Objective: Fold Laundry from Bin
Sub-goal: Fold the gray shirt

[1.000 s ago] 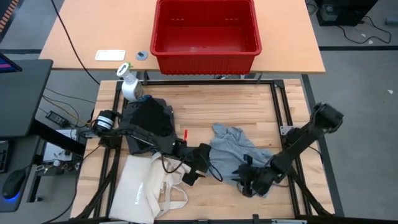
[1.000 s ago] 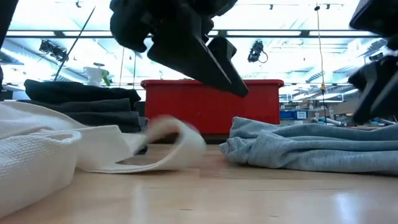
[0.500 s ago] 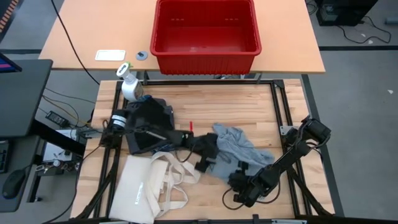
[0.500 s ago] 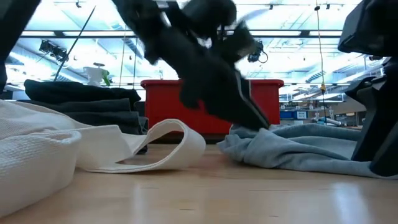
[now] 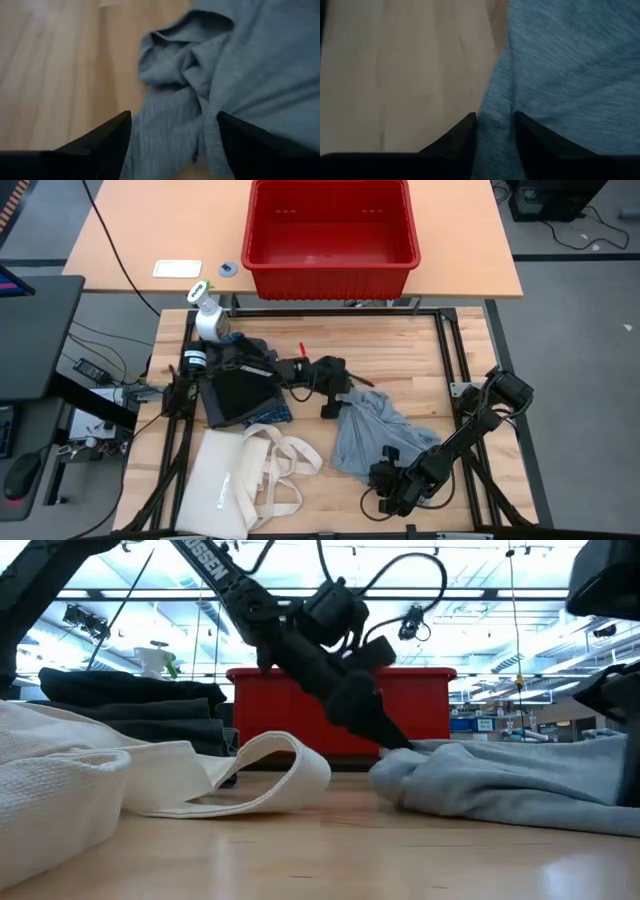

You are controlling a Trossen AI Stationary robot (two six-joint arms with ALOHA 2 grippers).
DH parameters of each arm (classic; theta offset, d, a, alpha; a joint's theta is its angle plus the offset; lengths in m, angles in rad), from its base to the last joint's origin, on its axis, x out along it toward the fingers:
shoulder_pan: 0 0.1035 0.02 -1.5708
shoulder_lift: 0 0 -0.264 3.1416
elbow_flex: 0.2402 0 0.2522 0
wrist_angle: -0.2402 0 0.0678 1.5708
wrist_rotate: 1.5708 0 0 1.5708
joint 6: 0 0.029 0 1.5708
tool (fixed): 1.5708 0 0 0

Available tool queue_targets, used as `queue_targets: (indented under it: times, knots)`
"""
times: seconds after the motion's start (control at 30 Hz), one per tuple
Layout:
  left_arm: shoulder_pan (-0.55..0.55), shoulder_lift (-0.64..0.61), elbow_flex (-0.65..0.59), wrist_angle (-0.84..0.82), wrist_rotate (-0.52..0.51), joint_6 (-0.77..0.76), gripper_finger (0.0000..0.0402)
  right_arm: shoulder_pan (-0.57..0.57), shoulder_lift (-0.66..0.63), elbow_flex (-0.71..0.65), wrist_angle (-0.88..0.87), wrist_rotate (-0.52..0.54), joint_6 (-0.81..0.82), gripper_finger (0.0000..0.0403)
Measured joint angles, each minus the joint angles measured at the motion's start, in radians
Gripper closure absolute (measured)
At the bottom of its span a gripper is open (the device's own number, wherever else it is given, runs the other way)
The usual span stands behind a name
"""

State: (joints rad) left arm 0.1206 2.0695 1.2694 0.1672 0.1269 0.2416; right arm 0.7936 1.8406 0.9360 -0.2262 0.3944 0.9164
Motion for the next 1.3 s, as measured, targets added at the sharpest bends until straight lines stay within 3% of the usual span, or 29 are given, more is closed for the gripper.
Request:
queue_targets:
  times: [0.17,0.33,0.5,0.7,0.87,1.07,1.3]
  knots:
    - [-0.014,-0.081,-0.001,-0.094,0.059,0.085,0.0111,0.019,-0.047,-0.005,-0.012,-0.010,0.000,0.0261]
    - [-0.080,-0.161,0.000,-0.112,0.161,0.095,0.0111,0.046,-0.172,-0.002,-0.037,0.143,-0.038,0.0261]
    - [-0.184,-0.164,0.000,-0.125,0.170,0.083,0.0111,0.088,-0.284,-0.002,-0.181,0.231,0.044,0.0261]
    - [-0.329,-0.100,0.000,-0.113,0.151,0.052,0.0111,0.125,-0.313,-0.002,-0.458,0.147,0.327,0.0261]
    - [-0.396,-0.035,0.000,-0.091,0.014,0.051,0.0111,0.127,-0.287,-0.002,-0.615,-0.019,0.482,0.0261]
    - [-0.374,0.025,0.001,-0.059,-0.034,0.019,0.0111,0.126,-0.289,-0.037,-0.710,0.016,0.598,0.0261]
    - [-0.324,0.002,0.005,-0.279,0.005,-0.048,0.0111,0.104,-0.288,-0.120,-0.729,0.005,0.584,0.0261]
